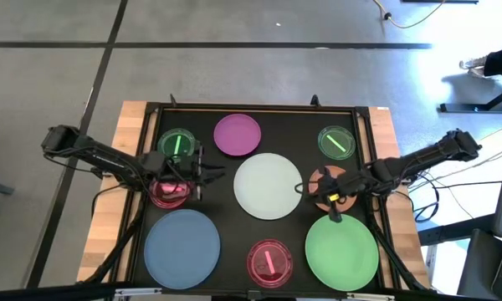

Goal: Stack plastic plates
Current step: Stack the big green plate on the big white plate

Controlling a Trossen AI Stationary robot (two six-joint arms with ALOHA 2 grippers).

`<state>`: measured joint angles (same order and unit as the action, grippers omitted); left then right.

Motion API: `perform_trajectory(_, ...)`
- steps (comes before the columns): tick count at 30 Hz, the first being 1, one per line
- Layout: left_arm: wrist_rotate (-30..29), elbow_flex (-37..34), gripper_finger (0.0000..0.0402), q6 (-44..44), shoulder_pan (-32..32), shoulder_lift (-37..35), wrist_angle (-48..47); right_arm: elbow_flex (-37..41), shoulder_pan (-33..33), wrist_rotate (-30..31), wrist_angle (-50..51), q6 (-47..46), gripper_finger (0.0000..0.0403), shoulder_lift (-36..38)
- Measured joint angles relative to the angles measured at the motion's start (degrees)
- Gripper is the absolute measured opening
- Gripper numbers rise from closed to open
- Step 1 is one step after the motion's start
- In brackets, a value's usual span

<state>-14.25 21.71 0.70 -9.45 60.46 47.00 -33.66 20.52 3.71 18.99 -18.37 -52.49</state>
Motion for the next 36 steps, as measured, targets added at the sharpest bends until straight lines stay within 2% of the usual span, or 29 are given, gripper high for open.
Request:
perform_trajectory(4,-0.01,0.00,0.0085,-1.04,0.00,0.11,-0.24,0.01,2.51,0.25,3.66,-5.42,0.0065,-1.74)
perform_trajectory(11,-0.06,0.00,0.0085,-2.11,0.00,0.11,-0.32,0.01,7.13,-1.45,7.90,-7.32,0.0182,-5.93)
perform_trajectory(17,-0.25,-0.02,0.0085,-2.11,0.00,0.11,-1.25,0.01,9.75,-1.78,7.72,-7.32,0.0226,-11.86)
perform_trajectory(23,-0.28,-0.02,0.0085,-2.11,0.00,0.11,-1.44,0.01,9.88,-1.83,7.82,-6.12,0.0225,-17.75)
perform_trajectory(27,-0.30,-0.04,0.0085,-2.09,0.00,0.11,-1.52,0.01,9.88,-5.14,7.62,-5.15,0.0209,-20.25)
perform_trajectory(32,-0.30,-0.04,0.0085,-2.09,0.00,0.11,-1.50,0.01,9.87,-5.83,7.69,-2.83,0.0170,-21.91)
perform_trajectory(36,-0.30,-0.07,0.0085,-2.09,0.00,0.09,-1.50,0.01,9.85,-6.63,7.58,-1.47,0.0119,-22.11)
